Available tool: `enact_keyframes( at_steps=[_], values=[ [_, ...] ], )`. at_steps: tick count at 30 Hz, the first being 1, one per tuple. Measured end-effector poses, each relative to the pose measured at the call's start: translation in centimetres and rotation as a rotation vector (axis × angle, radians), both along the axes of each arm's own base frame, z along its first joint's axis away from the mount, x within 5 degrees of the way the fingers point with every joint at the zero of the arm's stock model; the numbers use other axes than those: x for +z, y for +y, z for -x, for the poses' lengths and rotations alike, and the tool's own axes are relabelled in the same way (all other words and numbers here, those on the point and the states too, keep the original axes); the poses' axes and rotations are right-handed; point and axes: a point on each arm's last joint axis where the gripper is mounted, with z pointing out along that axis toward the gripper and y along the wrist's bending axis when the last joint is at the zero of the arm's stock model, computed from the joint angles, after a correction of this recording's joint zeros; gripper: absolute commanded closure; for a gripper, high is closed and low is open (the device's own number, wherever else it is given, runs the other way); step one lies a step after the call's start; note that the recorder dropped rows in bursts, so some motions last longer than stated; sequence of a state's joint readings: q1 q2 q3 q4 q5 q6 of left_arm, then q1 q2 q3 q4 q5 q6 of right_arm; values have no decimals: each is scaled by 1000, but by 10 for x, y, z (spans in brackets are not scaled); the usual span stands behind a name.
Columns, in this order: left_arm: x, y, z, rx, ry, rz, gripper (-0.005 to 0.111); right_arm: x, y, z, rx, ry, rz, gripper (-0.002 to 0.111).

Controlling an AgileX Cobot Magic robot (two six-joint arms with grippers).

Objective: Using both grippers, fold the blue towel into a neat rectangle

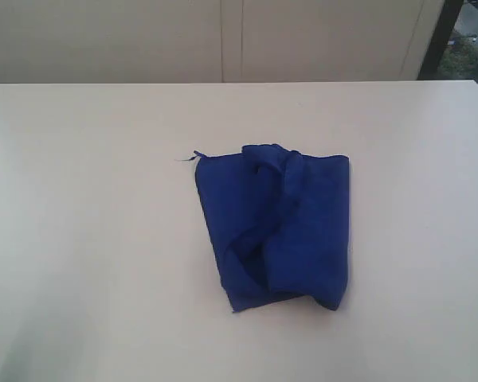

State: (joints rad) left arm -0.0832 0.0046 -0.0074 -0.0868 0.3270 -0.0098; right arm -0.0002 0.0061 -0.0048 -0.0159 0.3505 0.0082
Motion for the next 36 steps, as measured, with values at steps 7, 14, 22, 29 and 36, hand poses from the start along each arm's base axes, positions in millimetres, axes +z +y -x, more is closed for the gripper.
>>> enact_keyframes(
  at_steps=[7, 14, 22, 29, 36],
  values=[
    [0, 0, 0, 0, 0, 0, 107, 0, 0, 0, 0, 0, 0, 108],
    [0, 0, 0, 0, 0, 0, 107, 0, 0, 0, 0, 0, 0, 108],
    [0, 0, 0, 0, 0, 0, 107, 0, 0, 0, 0, 0, 0, 108],
    [0, 0, 0, 0, 0, 0, 107, 20, 0, -3, 4, -221, 0, 108],
    [0, 0, 0, 0, 0, 0, 107, 55, 1, 2, 10, -609, 1, 108]
  ],
)
